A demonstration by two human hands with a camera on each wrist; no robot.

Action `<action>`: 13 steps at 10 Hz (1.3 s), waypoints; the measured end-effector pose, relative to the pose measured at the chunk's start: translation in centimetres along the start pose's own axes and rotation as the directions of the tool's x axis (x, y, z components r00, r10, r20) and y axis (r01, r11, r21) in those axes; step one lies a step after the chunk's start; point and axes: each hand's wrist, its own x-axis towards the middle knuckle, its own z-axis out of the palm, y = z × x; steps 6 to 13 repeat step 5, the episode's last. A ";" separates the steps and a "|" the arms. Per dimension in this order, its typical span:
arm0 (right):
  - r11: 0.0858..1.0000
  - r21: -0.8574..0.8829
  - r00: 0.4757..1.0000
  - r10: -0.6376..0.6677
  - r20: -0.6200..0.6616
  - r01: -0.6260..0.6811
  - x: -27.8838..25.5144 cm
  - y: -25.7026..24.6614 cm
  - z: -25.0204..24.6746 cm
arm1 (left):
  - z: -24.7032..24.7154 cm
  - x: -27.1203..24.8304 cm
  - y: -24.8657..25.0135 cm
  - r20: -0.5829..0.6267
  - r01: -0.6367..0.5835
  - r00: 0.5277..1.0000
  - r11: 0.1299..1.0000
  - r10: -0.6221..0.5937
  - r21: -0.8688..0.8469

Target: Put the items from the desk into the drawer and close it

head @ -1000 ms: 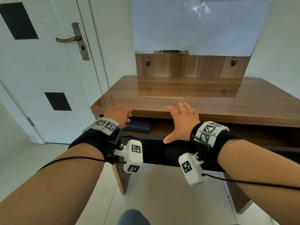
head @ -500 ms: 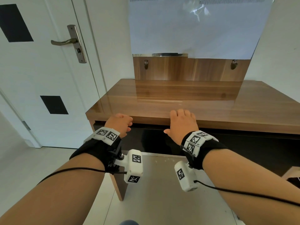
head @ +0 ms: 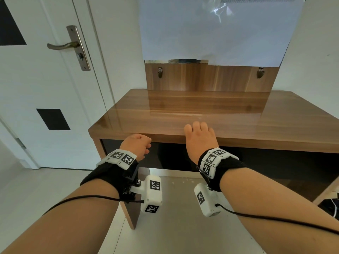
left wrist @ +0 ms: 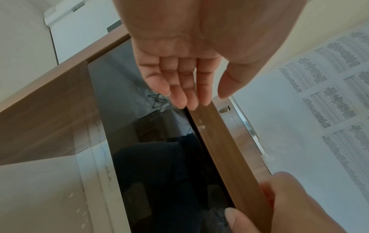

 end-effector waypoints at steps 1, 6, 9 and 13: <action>1.000 0.008 1.000 0.006 -0.007 -0.006 -0.1 0.0 0.2 | 0.3 0.0 -0.1 0.010 -0.002 1.000 1.000 0.002 0.001; 0.998 -0.050 0.988 -0.037 0.153 0.045 1.3 0.4 -1.1 | 0.0 0.0 -0.2 -0.023 -0.020 1.000 1.000 0.020 -0.006; 0.998 -0.050 0.988 -0.037 0.153 0.045 1.3 0.4 -1.1 | 0.0 0.0 -0.2 -0.023 -0.020 1.000 1.000 0.020 -0.006; 0.998 -0.050 0.988 -0.037 0.153 0.045 1.3 0.4 -1.1 | 0.0 0.0 -0.2 -0.023 -0.020 1.000 1.000 0.020 -0.006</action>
